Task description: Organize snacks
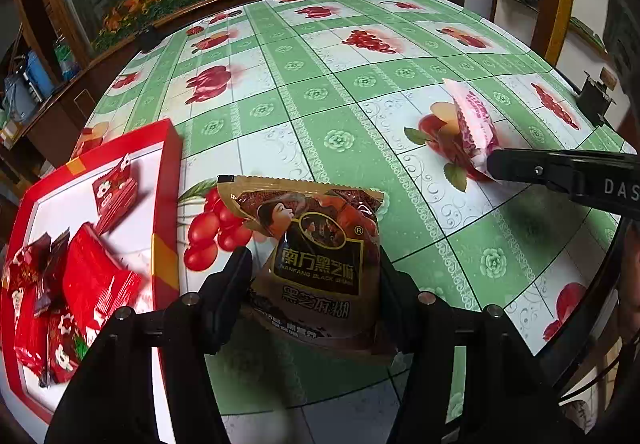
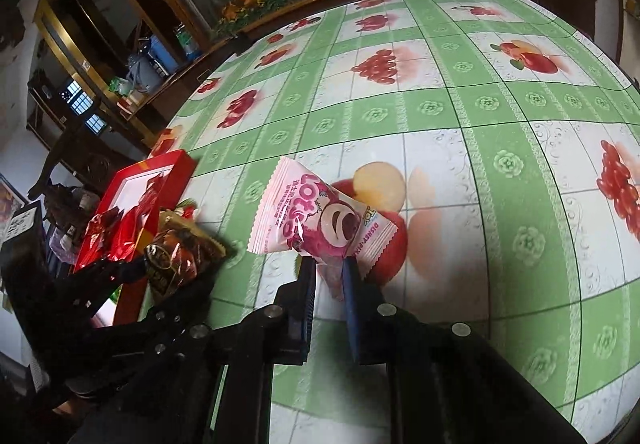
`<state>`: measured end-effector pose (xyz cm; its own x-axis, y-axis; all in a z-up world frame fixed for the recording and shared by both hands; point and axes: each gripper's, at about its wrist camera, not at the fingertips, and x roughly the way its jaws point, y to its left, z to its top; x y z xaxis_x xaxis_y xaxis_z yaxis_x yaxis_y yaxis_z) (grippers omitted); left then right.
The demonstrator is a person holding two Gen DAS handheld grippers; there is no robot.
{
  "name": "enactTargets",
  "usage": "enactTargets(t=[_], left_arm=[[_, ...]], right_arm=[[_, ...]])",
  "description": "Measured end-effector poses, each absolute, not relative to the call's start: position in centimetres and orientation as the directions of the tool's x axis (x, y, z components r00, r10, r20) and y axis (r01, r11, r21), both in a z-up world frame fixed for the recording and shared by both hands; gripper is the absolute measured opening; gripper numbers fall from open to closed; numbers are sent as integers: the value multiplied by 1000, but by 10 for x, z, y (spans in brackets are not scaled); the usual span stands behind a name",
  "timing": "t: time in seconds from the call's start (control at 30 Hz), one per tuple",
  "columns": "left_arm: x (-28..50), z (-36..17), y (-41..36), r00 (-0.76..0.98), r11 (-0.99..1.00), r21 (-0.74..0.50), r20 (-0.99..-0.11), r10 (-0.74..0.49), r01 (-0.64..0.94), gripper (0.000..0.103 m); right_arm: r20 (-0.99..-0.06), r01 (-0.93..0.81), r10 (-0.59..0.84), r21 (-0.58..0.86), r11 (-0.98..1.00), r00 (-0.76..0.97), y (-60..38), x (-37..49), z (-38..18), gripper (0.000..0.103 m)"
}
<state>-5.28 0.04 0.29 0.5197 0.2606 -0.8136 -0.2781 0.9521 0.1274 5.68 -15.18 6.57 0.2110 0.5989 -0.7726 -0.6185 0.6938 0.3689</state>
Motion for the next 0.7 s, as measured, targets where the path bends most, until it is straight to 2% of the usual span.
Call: enactTargets(t=[0.1, 0.13, 0.3, 0.33, 0.37, 0.4, 0.43, 0.47, 0.63, 0.7], left_arm=[[-57, 3, 2, 520, 952, 120, -815, 257, -282, 58], [-58, 3, 2, 518, 951, 118, -816, 257, -286, 58], [-61, 2, 3, 519, 950, 114, -816, 256, -290, 58], [-61, 2, 3, 519, 950, 115, -815, 257, -289, 58], [-61, 2, 3, 519, 950, 115, -815, 256, -289, 58], [-61, 2, 4, 519, 950, 115, -815, 257, -289, 58], [-61, 2, 4, 519, 950, 115, -815, 256, -289, 58], [-62, 2, 4, 519, 950, 115, -815, 256, -289, 58], [-63, 1, 3, 518, 950, 126, -814, 264, -286, 58], [-62, 1, 2, 518, 950, 129, -813, 266, -285, 58]], right_arm=[[-770, -624, 602, 369, 689, 210, -152, 51, 69, 12], [-771, -630, 602, 365, 686, 208, -152, 48, 70, 6], [-774, -645, 586, 323, 692, 241, -155, 44, 78, 12], [-771, -644, 591, 330, 690, 238, -156, 47, 80, 15], [-769, -640, 593, 334, 692, 239, -156, 48, 81, 28], [-767, -636, 592, 334, 696, 245, -156, 50, 83, 36], [-761, -639, 595, 327, 697, 259, -155, 52, 85, 52], [-758, -644, 595, 319, 696, 268, -153, 52, 87, 61], [-757, -679, 589, 275, 680, 283, -127, 56, 86, 70], [-772, -684, 562, 241, 689, 295, -114, 57, 80, 70]])
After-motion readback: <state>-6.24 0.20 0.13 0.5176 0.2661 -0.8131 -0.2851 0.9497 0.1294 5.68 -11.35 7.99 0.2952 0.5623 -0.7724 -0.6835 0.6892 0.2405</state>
